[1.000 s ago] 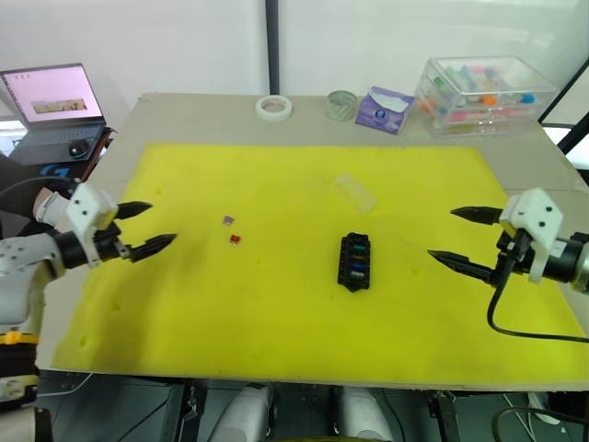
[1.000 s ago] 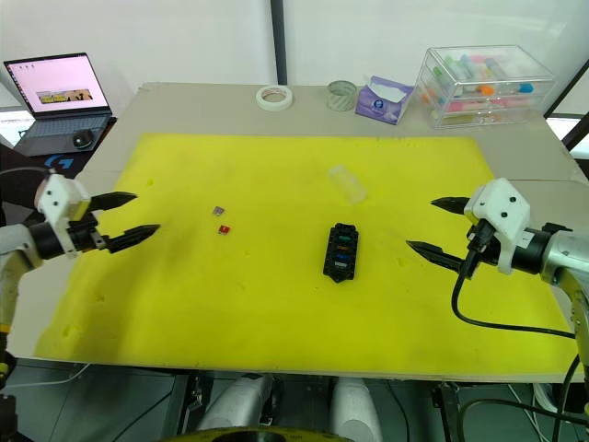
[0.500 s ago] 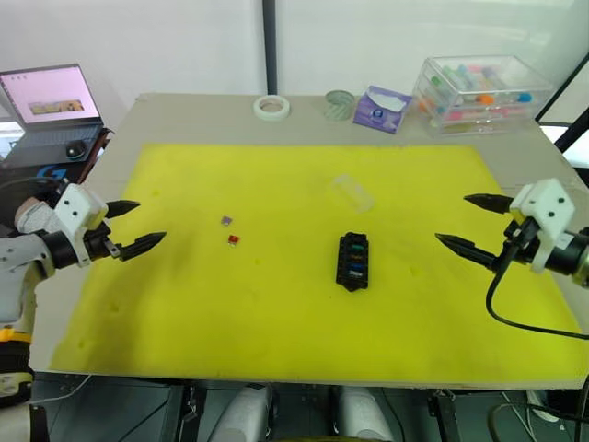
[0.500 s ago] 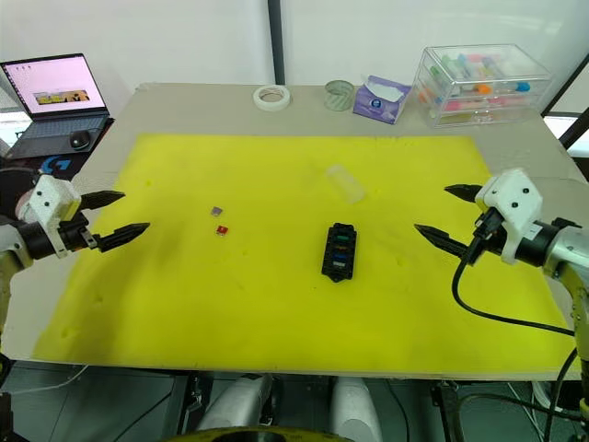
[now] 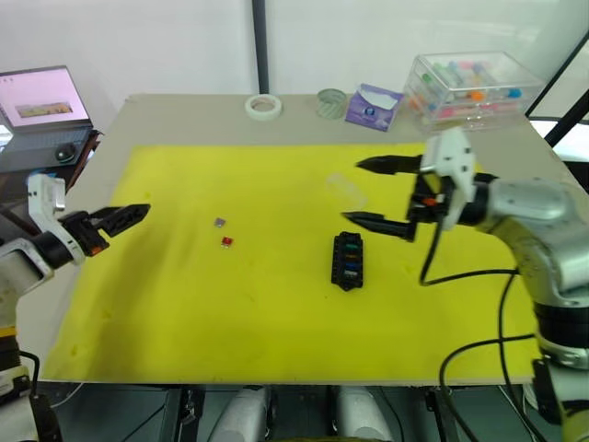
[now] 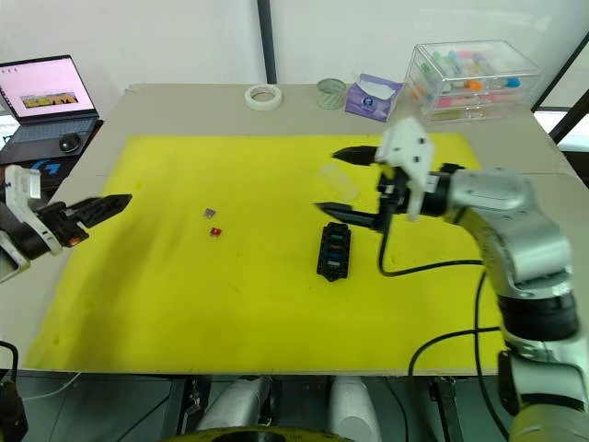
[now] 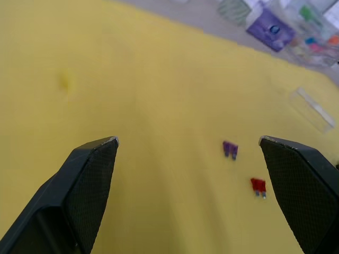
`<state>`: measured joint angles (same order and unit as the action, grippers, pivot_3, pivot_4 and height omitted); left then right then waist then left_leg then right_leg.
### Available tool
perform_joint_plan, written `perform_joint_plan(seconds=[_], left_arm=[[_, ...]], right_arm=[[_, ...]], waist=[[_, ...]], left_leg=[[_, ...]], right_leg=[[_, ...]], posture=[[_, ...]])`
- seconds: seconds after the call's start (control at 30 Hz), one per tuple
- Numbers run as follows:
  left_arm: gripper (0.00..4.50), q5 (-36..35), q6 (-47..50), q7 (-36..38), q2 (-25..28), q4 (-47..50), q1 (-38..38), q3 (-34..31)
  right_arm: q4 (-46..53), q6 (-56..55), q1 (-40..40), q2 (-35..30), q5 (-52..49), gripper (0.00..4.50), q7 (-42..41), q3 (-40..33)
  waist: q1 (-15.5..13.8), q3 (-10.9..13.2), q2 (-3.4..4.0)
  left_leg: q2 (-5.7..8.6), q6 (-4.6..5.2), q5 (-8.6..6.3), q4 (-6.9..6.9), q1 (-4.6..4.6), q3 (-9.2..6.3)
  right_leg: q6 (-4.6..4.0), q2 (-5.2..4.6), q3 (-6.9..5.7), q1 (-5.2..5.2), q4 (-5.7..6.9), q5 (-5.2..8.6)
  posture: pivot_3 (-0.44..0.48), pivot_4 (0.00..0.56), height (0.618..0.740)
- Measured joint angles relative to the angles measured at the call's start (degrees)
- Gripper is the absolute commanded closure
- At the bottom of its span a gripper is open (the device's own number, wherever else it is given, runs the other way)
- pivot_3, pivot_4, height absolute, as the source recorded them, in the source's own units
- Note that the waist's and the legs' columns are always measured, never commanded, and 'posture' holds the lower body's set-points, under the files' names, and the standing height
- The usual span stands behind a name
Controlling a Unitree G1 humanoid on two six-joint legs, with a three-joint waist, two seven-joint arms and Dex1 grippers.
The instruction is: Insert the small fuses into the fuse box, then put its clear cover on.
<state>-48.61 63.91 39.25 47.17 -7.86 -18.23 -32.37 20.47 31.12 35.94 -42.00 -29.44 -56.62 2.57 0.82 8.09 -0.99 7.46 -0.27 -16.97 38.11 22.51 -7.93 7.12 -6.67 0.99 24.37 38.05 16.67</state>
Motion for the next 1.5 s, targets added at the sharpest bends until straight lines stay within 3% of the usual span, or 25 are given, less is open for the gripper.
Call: perform_joint_plan(seconds=[0.13, 0.23, 0.3, 0.43, 0.57, 0.87, 1.5], left_arm=[[0.00, -7.7, 16.3, -5.7, -0.8, -1.8, -2.7, -6.9], [0.00, -13.7, 24.3, -11.2, -3.7, -7.3, -10.0, -16.4], [0.00, -17.3, 27.0, -14.8, -3.9, -11.1, -12.1, -19.2], [0.00, -27.1, 28.2, -23.2, -3.8, -27.2, -14.4, -13.7], [0.00, -31.4, 28.3, -28.1, -4.1, -33.4, -16.6, -9.0], [0.00, -27.5, 27.4, -31.0, -11.8, -31.3, -20.9, -4.4], [0.00, -12.0, 18.6, -20.6, -14.0, -34.9, -25.1, -0.8]], right_arm=[[1.6, 1.2, 0.8, -0.3, 0.7, 0.05, -0.4, 3.1], [2.1, 1.2, 1.1, 0.0, 1.9, 0.05, 0.0, 4.7], [2.3, 1.4, 1.2, 0.6, 2.4, 0.05, 0.9, 5.3], [3.0, 3.2, 1.3, 3.2, 3.5, 0.05, 5.0, 5.7], [4.5, 4.9, 1.3, 3.9, 3.9, 0.05, 7.3, 5.7], [7.3, 7.3, 0.1, 3.7, 4.1, 0.05, 9.1, 5.7], [10.0, 9.9, -1.7, 2.1, 3.3, 0.05, 10.2, 4.6]], waist=[[-0.4, 0.0, -0.04], [-0.2, 0.0, -0.09], [0.1, 0.0, -0.09], [0.3, 0.0, -0.07], [0.1, -0.1, -0.13], [0.2, -0.1, -0.14], [-0.1, -0.1, -0.14]], left_leg=[[0.09, 0.00, 0.00, 0.11, 0.00, -0.12], [0.08, -0.02, 0.01, 0.12, 0.00, -0.12], [0.08, -0.02, 0.01, 0.08, -0.01, -0.10], [0.09, -0.04, 0.02, 0.06, -0.04, -0.10], [0.14, -0.03, 0.02, 0.08, -0.03, -0.11], [0.15, -0.04, 0.02, 0.08, -0.03, -0.10], [0.17, -0.04, 0.02, 0.09, -0.02, -0.08]], right_leg=[[0.00, -0.01, -0.01, -0.03, 0.02, 0.00], [0.00, 0.00, -0.03, -0.05, 0.04, 0.00], [0.00, -0.03, 0.00, -0.01, 0.09, 0.00], [0.00, -0.02, 0.02, 0.06, 0.17, 0.00], [0.00, -0.06, 0.02, 0.05, 0.17, 0.00], [0.00, -0.07, 0.04, 0.05, 0.16, 0.00], [0.00, -0.08, 0.04, 0.04, 0.15, 0.00]], posture=[[0.000, 0.150, 0.740], [0.000, 0.150, 0.740], [0.000, 0.150, 0.740], [0.000, 0.150, 0.740], [0.000, 0.150, 0.740], [0.000, 0.150, 0.740], [0.000, 0.150, 0.740]])
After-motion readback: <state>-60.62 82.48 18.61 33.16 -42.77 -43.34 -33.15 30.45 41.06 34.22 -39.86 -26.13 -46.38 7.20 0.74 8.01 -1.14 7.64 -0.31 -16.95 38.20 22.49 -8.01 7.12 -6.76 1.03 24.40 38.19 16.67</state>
